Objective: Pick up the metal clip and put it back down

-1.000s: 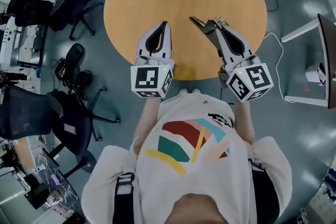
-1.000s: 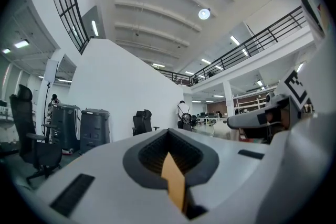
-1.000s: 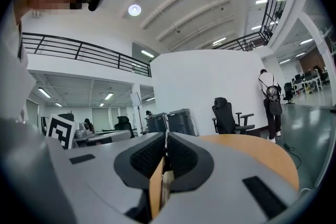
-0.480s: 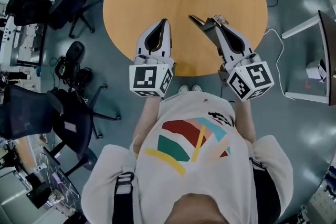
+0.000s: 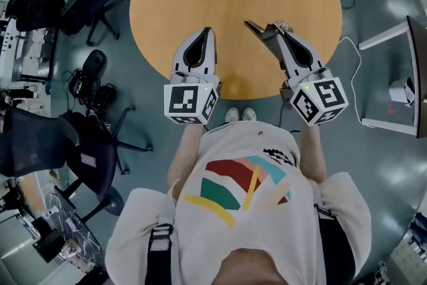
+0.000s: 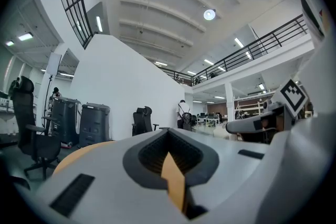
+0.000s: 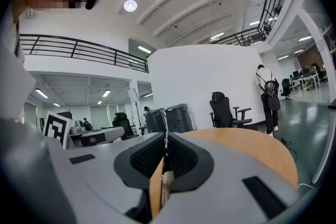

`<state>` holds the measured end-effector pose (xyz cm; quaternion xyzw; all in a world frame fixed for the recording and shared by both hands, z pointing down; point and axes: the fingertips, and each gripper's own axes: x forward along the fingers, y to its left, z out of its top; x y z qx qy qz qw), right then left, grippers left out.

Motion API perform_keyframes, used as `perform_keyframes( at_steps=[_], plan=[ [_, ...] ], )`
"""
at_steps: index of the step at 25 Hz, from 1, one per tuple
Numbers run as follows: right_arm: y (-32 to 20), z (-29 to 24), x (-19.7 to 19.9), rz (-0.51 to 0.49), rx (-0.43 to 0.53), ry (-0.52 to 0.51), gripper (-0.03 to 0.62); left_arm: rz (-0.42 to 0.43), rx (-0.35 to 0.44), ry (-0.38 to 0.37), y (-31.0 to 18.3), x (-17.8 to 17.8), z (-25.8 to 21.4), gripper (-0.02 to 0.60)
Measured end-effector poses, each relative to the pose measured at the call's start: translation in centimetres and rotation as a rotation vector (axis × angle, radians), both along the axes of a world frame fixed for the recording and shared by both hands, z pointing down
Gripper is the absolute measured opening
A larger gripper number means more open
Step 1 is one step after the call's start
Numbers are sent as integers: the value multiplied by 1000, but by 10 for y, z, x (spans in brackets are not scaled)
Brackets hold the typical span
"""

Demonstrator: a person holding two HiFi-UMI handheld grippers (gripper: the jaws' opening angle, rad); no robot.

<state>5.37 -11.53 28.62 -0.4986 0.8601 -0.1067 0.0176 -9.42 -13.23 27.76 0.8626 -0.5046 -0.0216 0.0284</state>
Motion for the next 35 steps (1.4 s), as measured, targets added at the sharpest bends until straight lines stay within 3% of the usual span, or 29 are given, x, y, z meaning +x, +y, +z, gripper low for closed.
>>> perform_keyframes(
  at_steps=[7,12,17,24,30,35],
  plan=[
    [-75,47,33,62,-70,13,35,42,-65,-49,-39,14,36,41],
    [-153,100,73,110,-124,28,35,89,-153,-52,-83,45,87,41],
    [-228,162,102,143,-153,45,35,176,-160,-83,-136,82,127,41],
    [-324,213,150,214,-185,-74,35,189,-228,6,-186,117,167,41],
    [-370,236,168,228,-244,-11,35,223,-302,-54,-188,130,209,41],
    [-380,259,175,279,-299,71,35,224,-325,-27,-193,121,213,41]
  ],
)
